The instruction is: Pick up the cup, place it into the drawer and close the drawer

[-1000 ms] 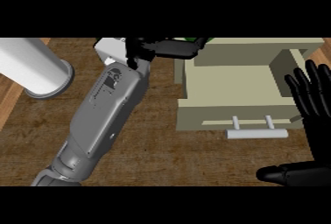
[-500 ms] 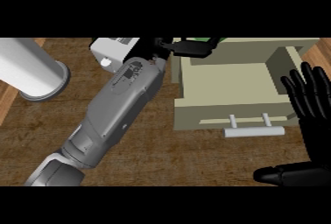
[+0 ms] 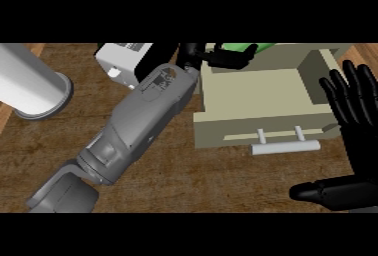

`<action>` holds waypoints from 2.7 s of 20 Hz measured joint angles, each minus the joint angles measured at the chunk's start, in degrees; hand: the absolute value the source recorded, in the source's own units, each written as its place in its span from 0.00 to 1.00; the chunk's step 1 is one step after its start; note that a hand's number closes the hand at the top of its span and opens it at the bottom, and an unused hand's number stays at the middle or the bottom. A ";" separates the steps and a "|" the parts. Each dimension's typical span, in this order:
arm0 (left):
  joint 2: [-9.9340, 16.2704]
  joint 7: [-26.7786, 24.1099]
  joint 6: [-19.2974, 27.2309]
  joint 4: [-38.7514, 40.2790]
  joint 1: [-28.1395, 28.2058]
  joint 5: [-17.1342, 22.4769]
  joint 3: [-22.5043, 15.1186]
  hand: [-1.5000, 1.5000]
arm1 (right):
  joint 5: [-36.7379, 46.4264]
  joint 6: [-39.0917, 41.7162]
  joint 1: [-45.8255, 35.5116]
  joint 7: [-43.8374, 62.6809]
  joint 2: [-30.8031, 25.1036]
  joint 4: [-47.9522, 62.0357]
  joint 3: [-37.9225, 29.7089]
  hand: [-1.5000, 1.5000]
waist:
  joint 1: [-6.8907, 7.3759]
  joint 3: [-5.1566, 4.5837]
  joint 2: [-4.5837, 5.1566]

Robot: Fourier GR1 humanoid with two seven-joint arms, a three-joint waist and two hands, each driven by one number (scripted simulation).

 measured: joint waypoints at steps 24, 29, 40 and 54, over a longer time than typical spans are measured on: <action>-0.01 -4.87 2.15 0.99 -1.39 11.44 -10.22 0.00 | -5.77 2.61 -0.61 0.13 0.69 0.43 0.20 0.00 | -1.29 0.00 0.26; -0.01 -6.62 0.24 -1.95 -1.07 13.77 -7.31 0.00 | -8.43 3.06 0.23 1.87 -0.29 -1.30 -1.29 1.00 | 1.33 -0.03 -0.42; 7.67 -3.48 0.98 -17.20 10.67 15.10 -2.90 0.00 | -4.14 10.48 4.13 2.23 -7.82 -4.91 -1.02 1.00 | 5.06 -0.09 -1.41; 24.42 2.21 -1.25 -48.38 39.70 16.45 0.55 0.00 | 14.65 11.12 4.98 -1.48 -9.14 0.52 5.51 1.00 | 5.54 -0.07 -1.17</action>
